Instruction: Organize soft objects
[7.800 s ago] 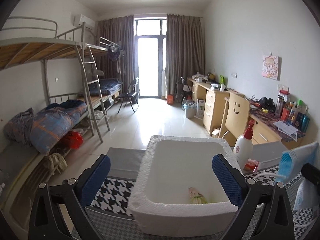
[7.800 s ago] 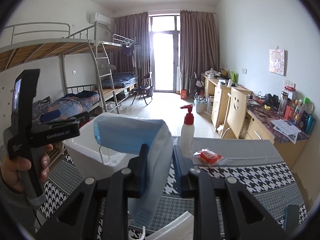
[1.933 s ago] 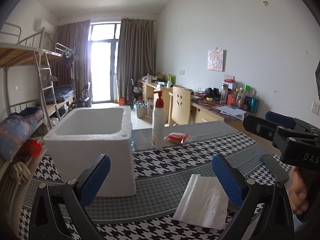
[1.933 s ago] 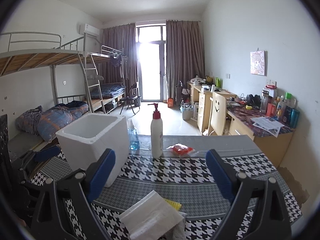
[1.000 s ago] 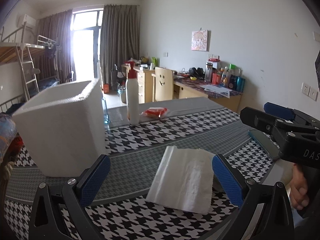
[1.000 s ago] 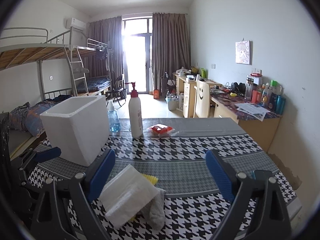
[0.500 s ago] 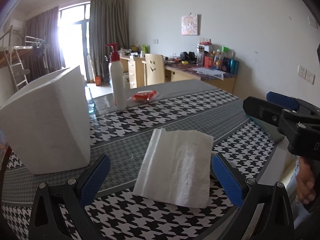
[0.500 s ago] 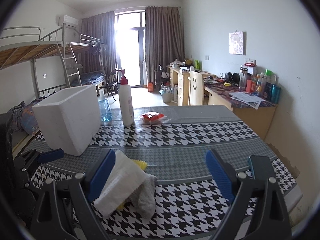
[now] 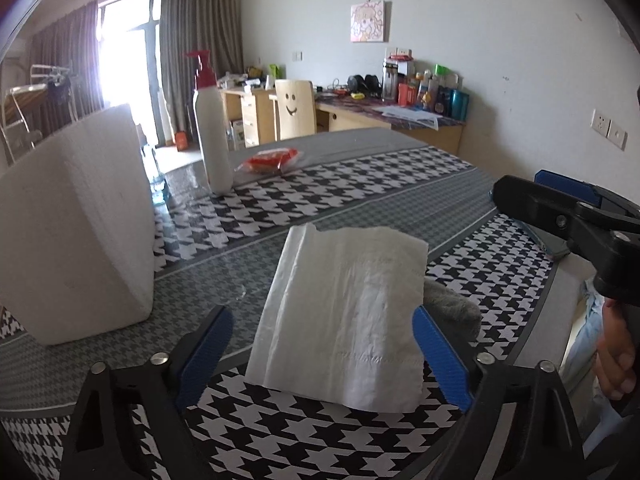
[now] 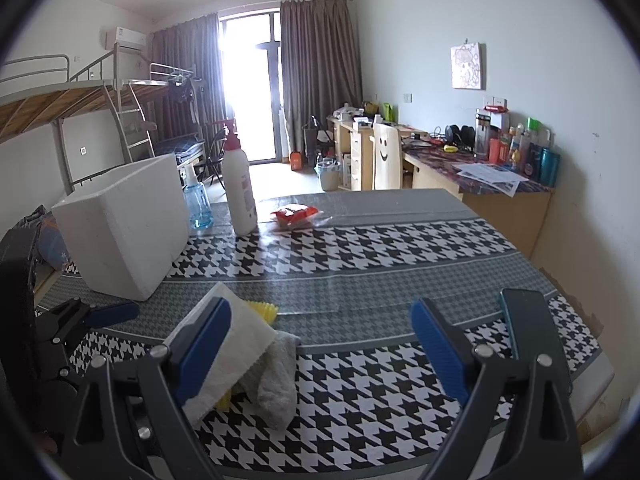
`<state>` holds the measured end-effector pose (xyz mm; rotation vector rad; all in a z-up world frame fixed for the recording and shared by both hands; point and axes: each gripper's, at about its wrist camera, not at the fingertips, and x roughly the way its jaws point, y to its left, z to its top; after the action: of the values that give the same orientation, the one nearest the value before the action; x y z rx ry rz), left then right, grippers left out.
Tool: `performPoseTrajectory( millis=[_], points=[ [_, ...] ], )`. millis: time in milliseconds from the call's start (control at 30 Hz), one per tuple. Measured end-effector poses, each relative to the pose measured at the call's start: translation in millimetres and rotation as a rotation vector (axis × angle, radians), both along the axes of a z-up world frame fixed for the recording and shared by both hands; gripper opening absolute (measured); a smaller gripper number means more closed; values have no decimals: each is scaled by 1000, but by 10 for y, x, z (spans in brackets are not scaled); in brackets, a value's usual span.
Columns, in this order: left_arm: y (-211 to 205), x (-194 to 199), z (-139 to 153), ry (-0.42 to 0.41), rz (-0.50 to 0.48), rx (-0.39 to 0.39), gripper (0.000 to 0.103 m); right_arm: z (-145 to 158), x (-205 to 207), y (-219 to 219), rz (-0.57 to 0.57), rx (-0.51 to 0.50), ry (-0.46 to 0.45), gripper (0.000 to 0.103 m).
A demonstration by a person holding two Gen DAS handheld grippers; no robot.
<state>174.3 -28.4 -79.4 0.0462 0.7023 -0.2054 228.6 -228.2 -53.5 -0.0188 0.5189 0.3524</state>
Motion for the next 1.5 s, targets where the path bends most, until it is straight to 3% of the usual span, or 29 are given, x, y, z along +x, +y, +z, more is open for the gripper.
performPoseTrajectory(
  millis=[500, 667, 833, 1000, 1267, 1500],
  points=[
    [-14, 93, -164, 82, -23, 16, 52, -155, 63, -44, -9, 7, 49, 94],
    [-46, 117, -218, 111, -34, 24, 24, -206, 72, -69, -13, 7, 63, 94],
    [-42, 125, -223, 120, -47, 16, 9, -263, 60, -109, -16, 16, 79, 94],
    [54, 75, -112, 93, -41, -34, 7, -327, 50, -108, -10, 13, 96, 94],
    [156, -2, 2, 56, -17, -42, 7, -371, 41, -46, 9, 10, 112, 94],
    [374, -86, 148, 5, 59, -40, 7, -406, 12, 22, 29, -11, 118, 94]
  ],
)
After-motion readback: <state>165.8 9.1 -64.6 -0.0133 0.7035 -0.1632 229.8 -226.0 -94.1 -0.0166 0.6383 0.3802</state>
